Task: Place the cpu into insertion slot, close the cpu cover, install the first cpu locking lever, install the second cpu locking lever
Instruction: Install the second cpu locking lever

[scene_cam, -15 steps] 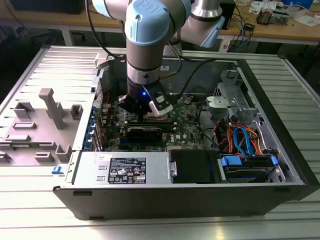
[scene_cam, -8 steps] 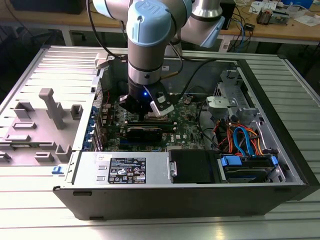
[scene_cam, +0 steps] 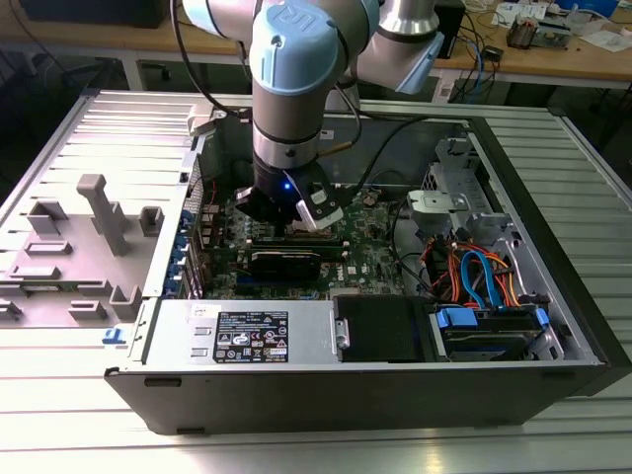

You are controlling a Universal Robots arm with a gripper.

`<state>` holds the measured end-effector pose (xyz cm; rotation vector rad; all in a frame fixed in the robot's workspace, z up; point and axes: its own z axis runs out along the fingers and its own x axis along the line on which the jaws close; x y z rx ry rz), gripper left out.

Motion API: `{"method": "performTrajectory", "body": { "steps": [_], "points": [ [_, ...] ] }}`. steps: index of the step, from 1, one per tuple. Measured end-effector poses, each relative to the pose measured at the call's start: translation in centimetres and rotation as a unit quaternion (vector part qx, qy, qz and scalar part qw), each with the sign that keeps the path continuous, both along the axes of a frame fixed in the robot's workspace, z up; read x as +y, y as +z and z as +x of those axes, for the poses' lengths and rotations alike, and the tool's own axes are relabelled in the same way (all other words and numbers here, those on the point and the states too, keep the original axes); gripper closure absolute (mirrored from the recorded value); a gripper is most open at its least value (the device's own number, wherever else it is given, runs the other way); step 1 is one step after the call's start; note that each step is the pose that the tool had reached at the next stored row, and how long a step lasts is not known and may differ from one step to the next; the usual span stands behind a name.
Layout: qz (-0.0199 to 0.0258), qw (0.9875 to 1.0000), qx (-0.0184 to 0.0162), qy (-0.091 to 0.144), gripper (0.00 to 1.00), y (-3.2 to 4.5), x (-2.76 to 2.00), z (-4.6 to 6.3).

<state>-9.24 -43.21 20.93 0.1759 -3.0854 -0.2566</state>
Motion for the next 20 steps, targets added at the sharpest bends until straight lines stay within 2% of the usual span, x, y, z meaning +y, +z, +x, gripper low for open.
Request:
{"method": "performTrajectory", "body": {
  "steps": [2, 3, 4, 9, 13, 20],
  "points": [
    [0.0006, 1.0, 0.0002, 0.0, 0.89, 0.02, 0.03, 0.0],
    [0.0005, 1.0, 0.0012, 0.0, 0.89, 1.73, 0.07, 0.0],
    [0.0008, 1.0, 0.0015, 0.0, 0.89, 2.82, 0.32, 0.1],
    [0.0008, 1.0, 0.0044, 0.0, 0.89, 3.07, 0.64, 1.0],
    [0.0007, 1.0, 0.0082, 0.0, 0.89, 3.86, 0.67, 2.0],
    [0.0002, 0.9994, 0.0355, 0.0, 0.89, 4.03, 0.51, 3.6]
  ]
}}
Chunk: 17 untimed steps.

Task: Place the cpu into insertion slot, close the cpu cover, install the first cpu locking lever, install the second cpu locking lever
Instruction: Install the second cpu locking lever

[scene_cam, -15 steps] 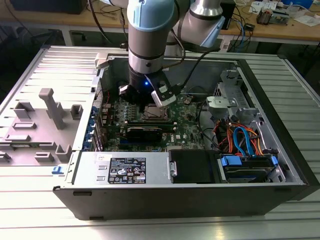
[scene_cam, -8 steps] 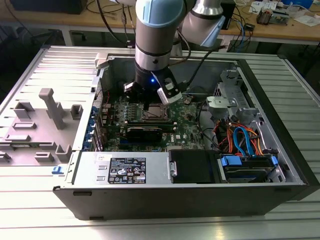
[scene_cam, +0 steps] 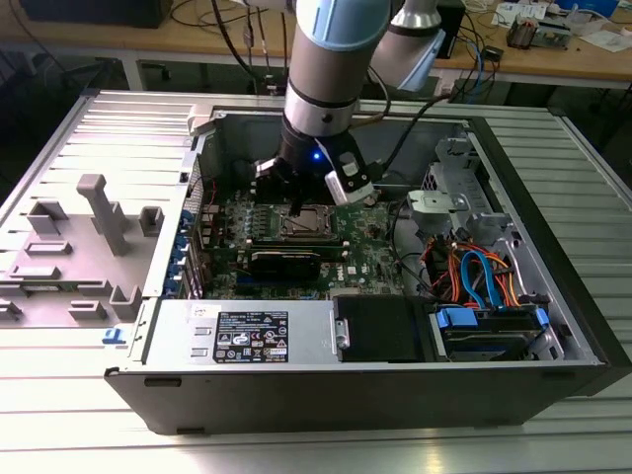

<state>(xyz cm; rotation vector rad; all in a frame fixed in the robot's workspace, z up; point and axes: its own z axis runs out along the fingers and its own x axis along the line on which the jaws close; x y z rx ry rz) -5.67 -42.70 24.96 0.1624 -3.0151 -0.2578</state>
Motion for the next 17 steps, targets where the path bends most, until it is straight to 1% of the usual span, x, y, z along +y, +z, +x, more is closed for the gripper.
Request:
{"method": "performTrajectory", "body": {
  "steps": [1, 3, 4, 5, 7, 11, 12, 14, 15, 17],
  "points": [
    [-0.0001, 1.0, 0.0044, 0.0, 0.89, 0.0, -0.09, 0.2],
    [-0.0003, 0.9999, 0.0112, 0.0, 0.89, 0.0, -0.34, 0.6],
    [-0.0004, 0.9999, 0.0137, 0.0, 0.89, 0.0, -0.44, 0.8],
    [-0.0005, 0.9999, 0.017, 0.0, 0.89, 0.0, -0.58, 1.0],
    [-0.0004, 0.9998, 0.0214, 0.0, 0.89, 0.0, -0.93, 1.2],
    [-0.0006, 0.9996, 0.0273, 0.0, 0.89, 0.0, -1.88, 1.5],
    [-0.0004, 0.9996, 0.0281, 0.0, 0.89, -0.05, -2.02, 1.5],
    [-0.0002, 0.9996, 0.0292, 0.0, 0.89, -0.33, -2.03, 1.5],
    [-0.0001, 0.9996, 0.0295, 0.0, 0.89, -0.62, -2.03, 1.5],
    [0.0001, 0.9996, 0.0295, 0.0, 0.89, -1.03, -2.03, 1.4]
  ]
}}
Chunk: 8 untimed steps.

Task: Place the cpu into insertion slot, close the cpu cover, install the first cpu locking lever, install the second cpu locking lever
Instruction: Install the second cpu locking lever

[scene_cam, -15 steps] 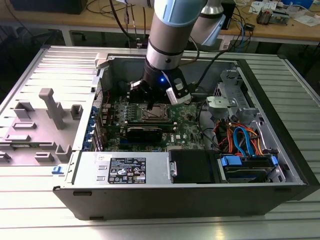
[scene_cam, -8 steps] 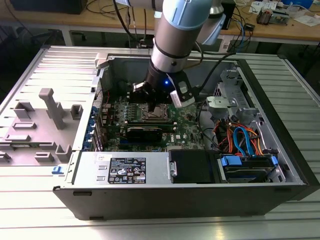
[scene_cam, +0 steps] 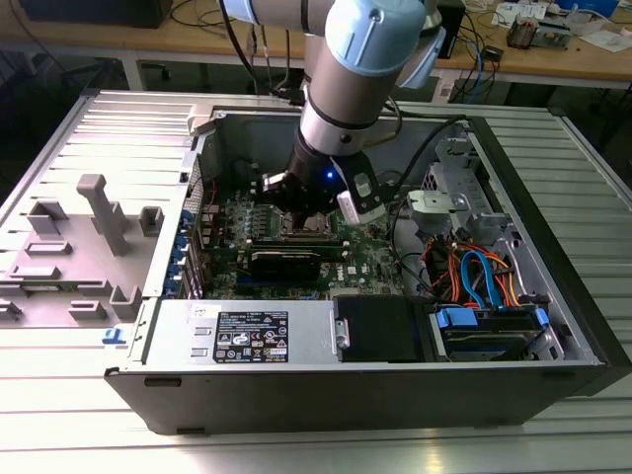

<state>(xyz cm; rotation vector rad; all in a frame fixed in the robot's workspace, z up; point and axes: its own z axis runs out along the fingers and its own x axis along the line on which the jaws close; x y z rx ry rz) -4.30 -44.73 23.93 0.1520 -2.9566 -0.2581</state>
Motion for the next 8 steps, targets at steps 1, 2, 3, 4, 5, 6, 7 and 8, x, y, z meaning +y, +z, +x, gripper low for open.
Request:
{"method": "performTrajectory", "body": {
  "steps": [1, 2, 3, 4, 5, 6, 7, 8],
  "points": [
    [0.0001, 1.0, 0.0, 0.0, 0.89, -0.14, 0.0, -0.1],
    [0.0004, 1.0, 0.0, 0.0, 0.89, -0.32, 0.0, -0.26],
    [0.0008, 1.0, 0.0, 0.0, 0.89, -0.41, 0.0, -0.4],
    [0.0016, 1.0, 0.0, 0.0, 0.89, -0.48, -0.01, -0.56],
    [0.0032, 1.0, 0.0, 0.0, 0.89, -0.59, -0.01, -0.72],
    [0.0043, 1.0, 0.0, 0.0, 0.89, -0.68, -0.02, -0.8],
    [0.0056, 1.0, 0.0, 0.0, 0.89, -0.75, -0.05, -0.87],
    [0.0066, 1.0, 0.0, 0.0, 0.89, -0.79, -0.1, -0.92]
  ]
}}
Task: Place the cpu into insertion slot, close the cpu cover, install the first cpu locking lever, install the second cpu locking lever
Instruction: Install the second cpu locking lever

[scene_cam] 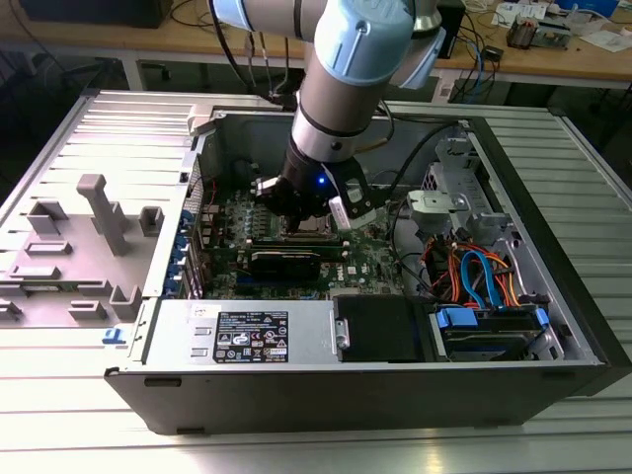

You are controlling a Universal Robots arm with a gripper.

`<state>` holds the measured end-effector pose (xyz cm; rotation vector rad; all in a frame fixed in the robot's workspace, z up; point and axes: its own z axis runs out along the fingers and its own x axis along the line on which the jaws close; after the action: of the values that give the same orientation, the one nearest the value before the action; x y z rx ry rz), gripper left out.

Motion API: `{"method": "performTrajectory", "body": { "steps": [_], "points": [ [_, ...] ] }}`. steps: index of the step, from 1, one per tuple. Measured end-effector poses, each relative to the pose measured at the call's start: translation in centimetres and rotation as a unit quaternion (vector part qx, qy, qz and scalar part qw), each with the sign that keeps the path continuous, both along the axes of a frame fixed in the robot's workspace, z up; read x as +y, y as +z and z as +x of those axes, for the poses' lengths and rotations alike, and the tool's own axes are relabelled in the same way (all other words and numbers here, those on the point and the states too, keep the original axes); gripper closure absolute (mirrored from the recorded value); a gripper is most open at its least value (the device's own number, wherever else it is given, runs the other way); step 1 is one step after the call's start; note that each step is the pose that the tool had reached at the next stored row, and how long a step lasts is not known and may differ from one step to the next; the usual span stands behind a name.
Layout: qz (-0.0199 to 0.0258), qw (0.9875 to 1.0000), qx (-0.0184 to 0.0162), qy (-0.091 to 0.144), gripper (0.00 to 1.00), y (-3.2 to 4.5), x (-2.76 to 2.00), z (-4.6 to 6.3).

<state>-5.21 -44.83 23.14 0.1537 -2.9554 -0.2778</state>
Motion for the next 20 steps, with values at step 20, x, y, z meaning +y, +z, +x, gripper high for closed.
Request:
{"method": "performTrajectory", "body": {
  "steps": [20],
  "points": [
    [0.049, 0.9988, -0.0002, 0.0, 0.89, -1.64, -1.21, -1.2]
  ]
}}
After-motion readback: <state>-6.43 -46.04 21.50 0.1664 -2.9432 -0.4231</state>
